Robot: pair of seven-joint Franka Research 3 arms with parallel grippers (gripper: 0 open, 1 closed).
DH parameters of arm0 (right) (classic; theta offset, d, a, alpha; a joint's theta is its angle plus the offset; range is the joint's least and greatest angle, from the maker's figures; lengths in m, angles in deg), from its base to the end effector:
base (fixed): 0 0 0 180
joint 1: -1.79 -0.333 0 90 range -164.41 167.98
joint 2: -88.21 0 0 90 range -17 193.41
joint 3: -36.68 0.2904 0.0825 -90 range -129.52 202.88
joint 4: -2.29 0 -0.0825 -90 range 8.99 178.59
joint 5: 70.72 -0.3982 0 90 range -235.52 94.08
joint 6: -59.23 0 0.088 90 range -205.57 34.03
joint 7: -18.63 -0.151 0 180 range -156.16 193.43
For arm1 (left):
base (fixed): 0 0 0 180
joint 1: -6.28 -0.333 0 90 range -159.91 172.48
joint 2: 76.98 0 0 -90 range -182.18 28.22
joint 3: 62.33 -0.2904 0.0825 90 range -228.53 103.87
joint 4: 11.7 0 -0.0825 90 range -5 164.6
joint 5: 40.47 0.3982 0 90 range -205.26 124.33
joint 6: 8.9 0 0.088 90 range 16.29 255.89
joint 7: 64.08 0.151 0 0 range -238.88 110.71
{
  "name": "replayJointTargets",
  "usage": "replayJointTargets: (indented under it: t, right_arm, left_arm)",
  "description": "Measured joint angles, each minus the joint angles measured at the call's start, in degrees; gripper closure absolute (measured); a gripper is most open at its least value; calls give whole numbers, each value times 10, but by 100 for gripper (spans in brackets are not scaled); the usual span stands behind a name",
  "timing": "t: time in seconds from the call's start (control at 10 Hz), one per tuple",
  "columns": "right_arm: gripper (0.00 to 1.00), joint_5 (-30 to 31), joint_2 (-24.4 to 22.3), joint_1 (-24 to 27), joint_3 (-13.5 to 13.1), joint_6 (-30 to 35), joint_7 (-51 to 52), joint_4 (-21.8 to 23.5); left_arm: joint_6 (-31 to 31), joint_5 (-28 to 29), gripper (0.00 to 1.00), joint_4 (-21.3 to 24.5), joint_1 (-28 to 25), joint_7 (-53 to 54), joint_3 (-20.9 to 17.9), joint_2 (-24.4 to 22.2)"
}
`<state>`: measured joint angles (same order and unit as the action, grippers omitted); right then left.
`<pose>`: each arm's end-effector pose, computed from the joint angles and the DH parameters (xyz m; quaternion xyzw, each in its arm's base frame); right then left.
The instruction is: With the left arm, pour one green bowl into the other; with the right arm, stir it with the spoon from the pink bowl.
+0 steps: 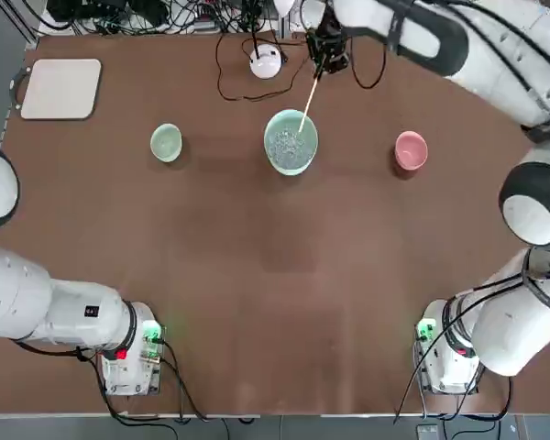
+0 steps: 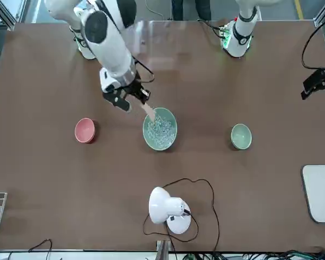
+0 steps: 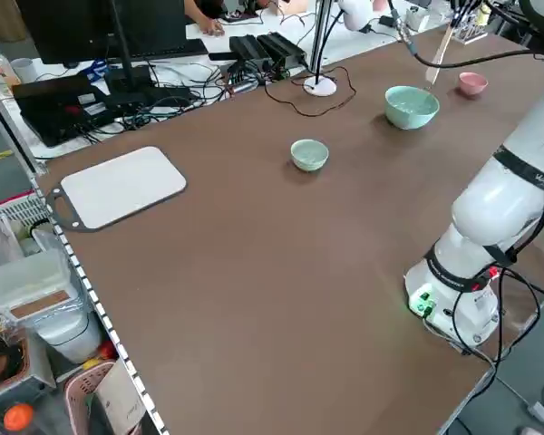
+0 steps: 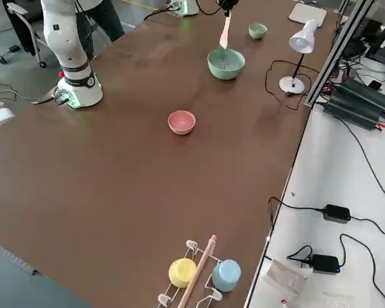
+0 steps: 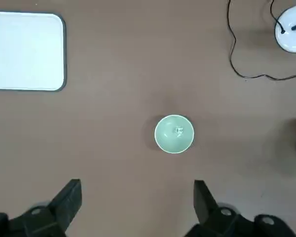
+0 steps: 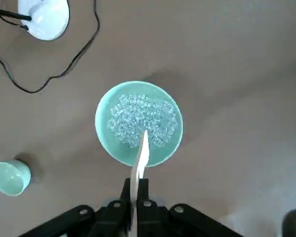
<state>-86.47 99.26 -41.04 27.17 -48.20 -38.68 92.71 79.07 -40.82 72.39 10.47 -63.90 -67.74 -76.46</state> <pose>0.5196 0.3873 0.4678 -0.9630 0.2370 0.0459 0.1201 0.5704 0.0110 0.5966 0.9995 0.0089 0.0294 0.0023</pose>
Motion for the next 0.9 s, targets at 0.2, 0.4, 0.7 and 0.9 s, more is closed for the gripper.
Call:
replayJointTargets:
  t: [0.2,0.4,0.7,0.9]
  right_arm:
    - [94,-30,-28,58,-3,32,69,1]
    - [94,-46,-35,117,-4,54,138,5]
    - [94,-74,-48,180,-5,58,266,58]
    - [94,-103,-55,220,-5,58,355,101]
  left_arm:
    - [-17,0,0,-3,1,0,0,1]
    - [-20,0,0,-3,2,0,1,9]
    - [-20,0,0,-3,0,0,0,22]
    - [-20,0,0,-3,-1,0,0,23]
